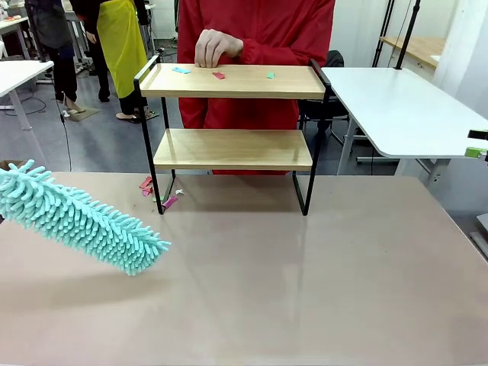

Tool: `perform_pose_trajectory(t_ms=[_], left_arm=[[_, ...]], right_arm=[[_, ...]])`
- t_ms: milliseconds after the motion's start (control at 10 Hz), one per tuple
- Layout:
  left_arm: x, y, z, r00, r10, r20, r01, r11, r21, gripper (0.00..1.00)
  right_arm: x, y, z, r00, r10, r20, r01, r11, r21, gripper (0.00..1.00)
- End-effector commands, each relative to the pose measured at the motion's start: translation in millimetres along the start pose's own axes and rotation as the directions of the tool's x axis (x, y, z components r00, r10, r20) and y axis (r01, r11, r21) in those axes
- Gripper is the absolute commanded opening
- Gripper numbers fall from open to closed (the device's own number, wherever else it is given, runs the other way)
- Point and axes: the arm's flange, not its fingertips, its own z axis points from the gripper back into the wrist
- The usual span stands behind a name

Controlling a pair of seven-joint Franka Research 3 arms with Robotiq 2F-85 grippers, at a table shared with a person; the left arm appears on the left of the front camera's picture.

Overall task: Clean the shelf.
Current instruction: Clean the specific section of the Shelf indicated by the human with the Duster.

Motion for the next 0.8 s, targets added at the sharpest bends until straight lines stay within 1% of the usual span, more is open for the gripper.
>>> perform_pose_trajectory(t_ms=[0, 300, 400, 600, 700], left_arm=[[0.5, 0.4, 1.0, 1.0, -0.004, 0.004, 0.004, 1.0, 0.008, 0.14], [0.0, 0.0, 0.0, 1.0, 0.0, 0.0, 0.0, 1.0, 0.0, 0.14], [1.7, 3.1, -1.5, 0.992, -0.025, 0.124, 0.022, 0.999, 0.024, 0.14], [6.9, 2.0, -7.5, 0.958, -0.128, 0.258, 0.124, 0.992, 0.031, 0.14], [16.0, 2.2, -4.5, 0.924, -0.19, 0.333, 0.182, 0.982, 0.054, 0.14]], right_arm=[[6.5, 1.7, -2.1, 1.0, -0.011, -0.028, 0.011, 1.0, -0.01, 1.0], [6.5, 1.7, -2.1, 1.0, -0.011, -0.028, 0.011, 1.0, -0.01, 1.0], [6.5, 1.7, -2.1, 1.0, -0.011, -0.028, 0.011, 1.0, -0.01, 1.0], [6.5, 1.7, -2.1, 1.0, -0.011, -0.028, 0.011, 1.0, -0.01, 1.0], [6.5, 1.7, -2.1, 1.0, -0.011, -0.028, 0.011, 1.0, -0.01, 1.0]])
